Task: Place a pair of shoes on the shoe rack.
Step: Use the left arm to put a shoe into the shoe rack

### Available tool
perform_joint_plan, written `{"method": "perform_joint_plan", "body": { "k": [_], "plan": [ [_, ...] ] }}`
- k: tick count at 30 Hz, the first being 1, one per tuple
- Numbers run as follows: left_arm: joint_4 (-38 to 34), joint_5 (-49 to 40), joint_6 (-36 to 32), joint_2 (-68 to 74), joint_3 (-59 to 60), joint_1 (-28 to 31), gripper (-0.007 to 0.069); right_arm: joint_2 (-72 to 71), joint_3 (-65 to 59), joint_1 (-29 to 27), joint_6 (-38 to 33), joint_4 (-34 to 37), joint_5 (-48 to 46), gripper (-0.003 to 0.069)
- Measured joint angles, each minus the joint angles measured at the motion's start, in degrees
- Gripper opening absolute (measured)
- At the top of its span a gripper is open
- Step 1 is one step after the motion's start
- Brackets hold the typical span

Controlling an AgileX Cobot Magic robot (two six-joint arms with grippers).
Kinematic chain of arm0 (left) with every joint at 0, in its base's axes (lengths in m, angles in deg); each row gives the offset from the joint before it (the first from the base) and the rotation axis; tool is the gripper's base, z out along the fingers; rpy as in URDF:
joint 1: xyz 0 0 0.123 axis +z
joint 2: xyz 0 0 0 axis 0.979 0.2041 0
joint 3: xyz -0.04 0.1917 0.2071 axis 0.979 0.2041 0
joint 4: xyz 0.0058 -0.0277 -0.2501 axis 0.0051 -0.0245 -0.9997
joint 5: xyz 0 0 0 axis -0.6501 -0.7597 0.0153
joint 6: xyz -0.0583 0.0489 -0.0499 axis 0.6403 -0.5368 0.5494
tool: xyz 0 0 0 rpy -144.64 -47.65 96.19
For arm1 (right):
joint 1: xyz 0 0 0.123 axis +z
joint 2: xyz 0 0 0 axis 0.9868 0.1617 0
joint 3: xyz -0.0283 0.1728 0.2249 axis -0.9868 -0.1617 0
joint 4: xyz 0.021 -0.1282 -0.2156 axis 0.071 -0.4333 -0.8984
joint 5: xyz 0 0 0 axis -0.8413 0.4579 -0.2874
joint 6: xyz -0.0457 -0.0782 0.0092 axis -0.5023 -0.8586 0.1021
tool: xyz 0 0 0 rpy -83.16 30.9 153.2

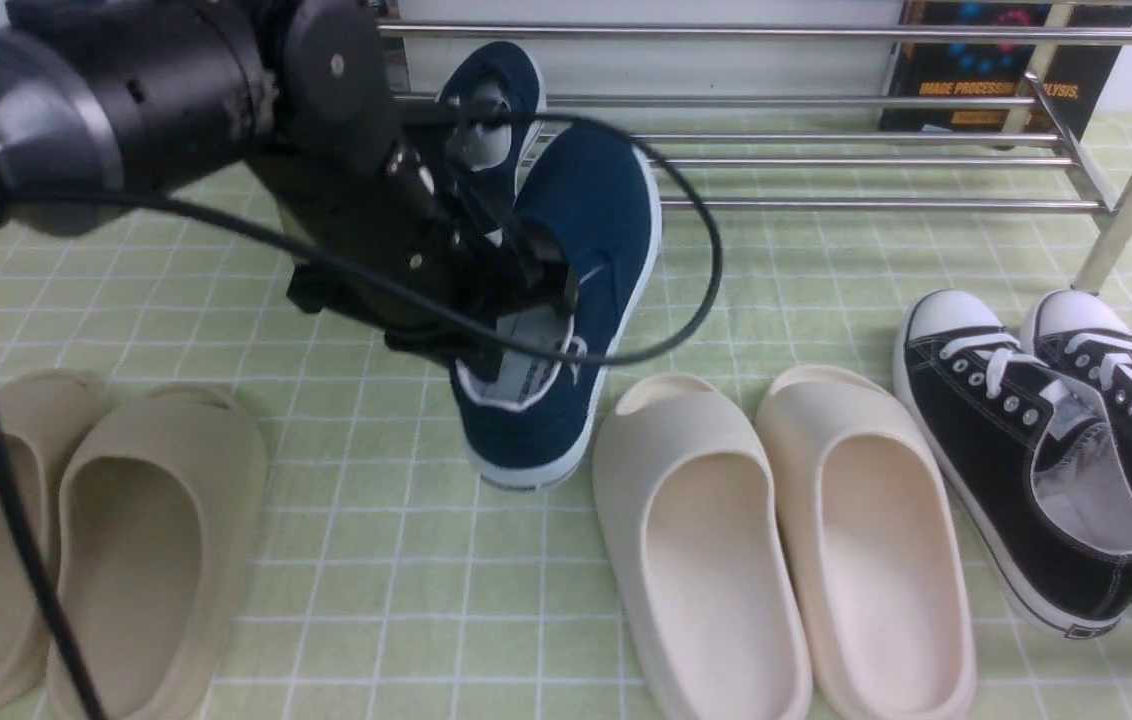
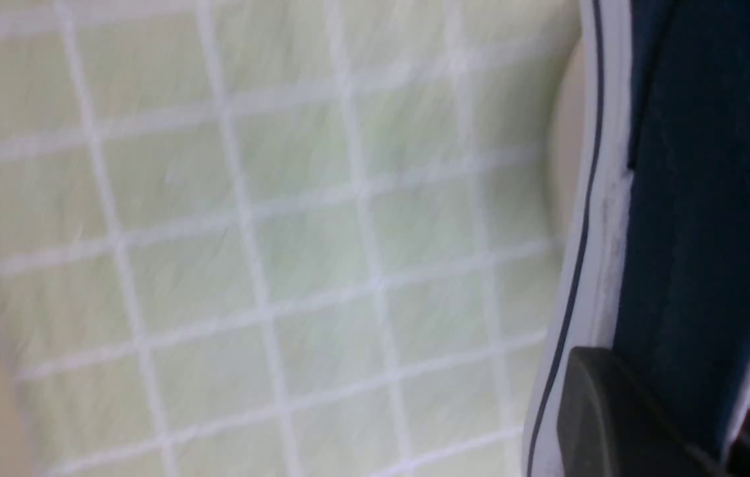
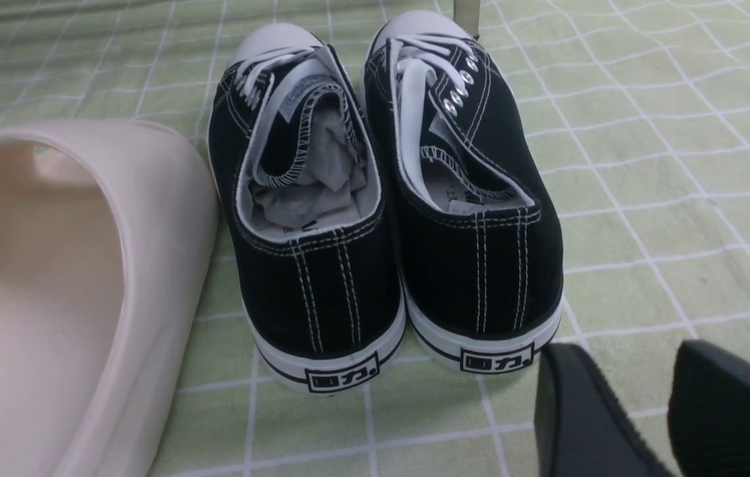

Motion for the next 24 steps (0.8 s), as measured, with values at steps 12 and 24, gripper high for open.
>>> {"method": "perform_joint_plan", "body": {
  "k": [12,24],
  "plan": [
    [-5.3,-3.0,1.5,22.1,-26.2,2.5,-0.0011,0.0,0.0,0.0,0.0,0.0,0.0,0.0246],
    [2.9,-5.1,9.1,37.8,-50.7,2.7,-0.0011,0.0,0.0,0.0,0.0,0.0,0.0,0.0246]
  ]
}}
